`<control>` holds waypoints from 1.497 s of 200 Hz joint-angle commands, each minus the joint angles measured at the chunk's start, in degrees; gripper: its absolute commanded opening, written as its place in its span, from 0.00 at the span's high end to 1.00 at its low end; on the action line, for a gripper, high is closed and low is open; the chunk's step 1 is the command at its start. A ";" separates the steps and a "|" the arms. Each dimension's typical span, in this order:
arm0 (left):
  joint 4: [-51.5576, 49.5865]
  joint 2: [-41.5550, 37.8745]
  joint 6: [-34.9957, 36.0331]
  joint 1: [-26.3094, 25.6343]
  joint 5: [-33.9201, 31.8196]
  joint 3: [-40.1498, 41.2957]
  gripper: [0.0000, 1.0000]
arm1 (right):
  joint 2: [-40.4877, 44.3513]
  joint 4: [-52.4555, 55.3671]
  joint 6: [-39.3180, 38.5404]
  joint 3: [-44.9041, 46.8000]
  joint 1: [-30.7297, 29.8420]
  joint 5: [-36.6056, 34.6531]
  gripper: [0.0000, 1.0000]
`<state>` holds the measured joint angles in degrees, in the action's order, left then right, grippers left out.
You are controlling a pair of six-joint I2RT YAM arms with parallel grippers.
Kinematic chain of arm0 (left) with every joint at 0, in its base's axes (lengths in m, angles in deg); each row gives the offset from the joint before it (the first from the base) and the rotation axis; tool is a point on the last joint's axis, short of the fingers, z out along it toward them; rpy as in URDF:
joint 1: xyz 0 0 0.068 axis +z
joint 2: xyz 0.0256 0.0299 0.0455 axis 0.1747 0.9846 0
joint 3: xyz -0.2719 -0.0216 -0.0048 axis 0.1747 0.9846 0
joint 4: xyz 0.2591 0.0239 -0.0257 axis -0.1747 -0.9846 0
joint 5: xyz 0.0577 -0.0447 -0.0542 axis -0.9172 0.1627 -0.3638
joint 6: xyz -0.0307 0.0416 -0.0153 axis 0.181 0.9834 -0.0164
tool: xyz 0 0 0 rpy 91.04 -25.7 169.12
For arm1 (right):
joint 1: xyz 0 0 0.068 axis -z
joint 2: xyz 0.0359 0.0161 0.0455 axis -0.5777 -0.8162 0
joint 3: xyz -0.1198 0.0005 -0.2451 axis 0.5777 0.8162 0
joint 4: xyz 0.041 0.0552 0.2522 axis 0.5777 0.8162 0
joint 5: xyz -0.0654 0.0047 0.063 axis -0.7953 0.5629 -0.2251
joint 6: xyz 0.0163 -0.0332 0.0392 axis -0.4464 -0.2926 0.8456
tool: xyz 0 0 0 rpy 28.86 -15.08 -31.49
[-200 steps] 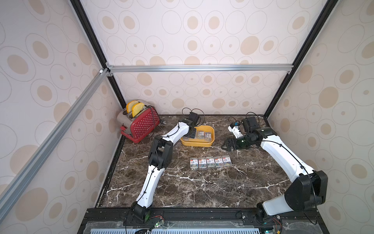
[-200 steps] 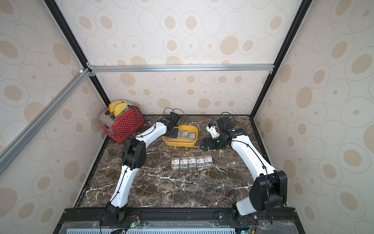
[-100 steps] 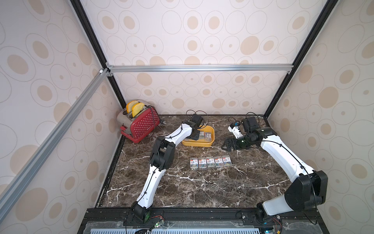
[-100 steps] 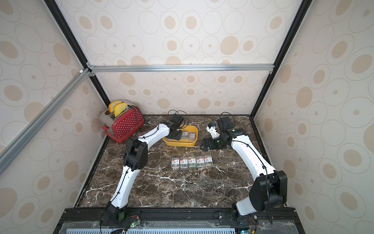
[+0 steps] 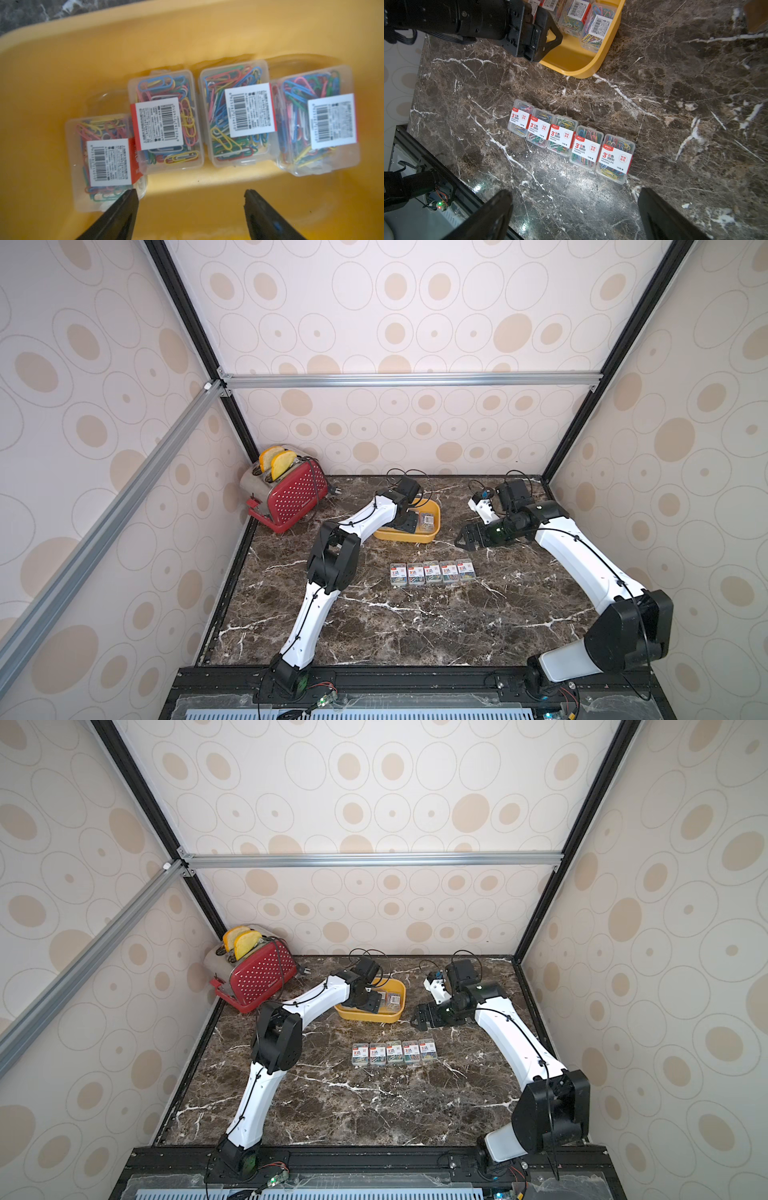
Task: Take the paper clips out of the storage box
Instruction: Pick up the boxed paper clips from the storage box.
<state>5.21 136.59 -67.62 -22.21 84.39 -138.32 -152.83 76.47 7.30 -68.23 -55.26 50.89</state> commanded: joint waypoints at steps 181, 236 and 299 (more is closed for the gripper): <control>3.56 3.10 -1.10 -0.03 -3.54 0.44 0.22 | -0.65 0.41 0.06 -1.26 -0.07 1.91 0.00; 6.68 3.07 -0.29 -0.01 -6.97 -0.61 0.14 | -0.68 0.40 0.07 -1.62 -0.11 2.45 0.00; 11.57 3.08 -0.71 -0.14 -5.03 1.10 0.55 | -0.39 0.31 -0.02 -1.37 -0.09 2.98 0.00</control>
<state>14.52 140.88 -68.10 -22.36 79.01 -137.97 -153.46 76.36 7.34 -68.56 -55.26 53.12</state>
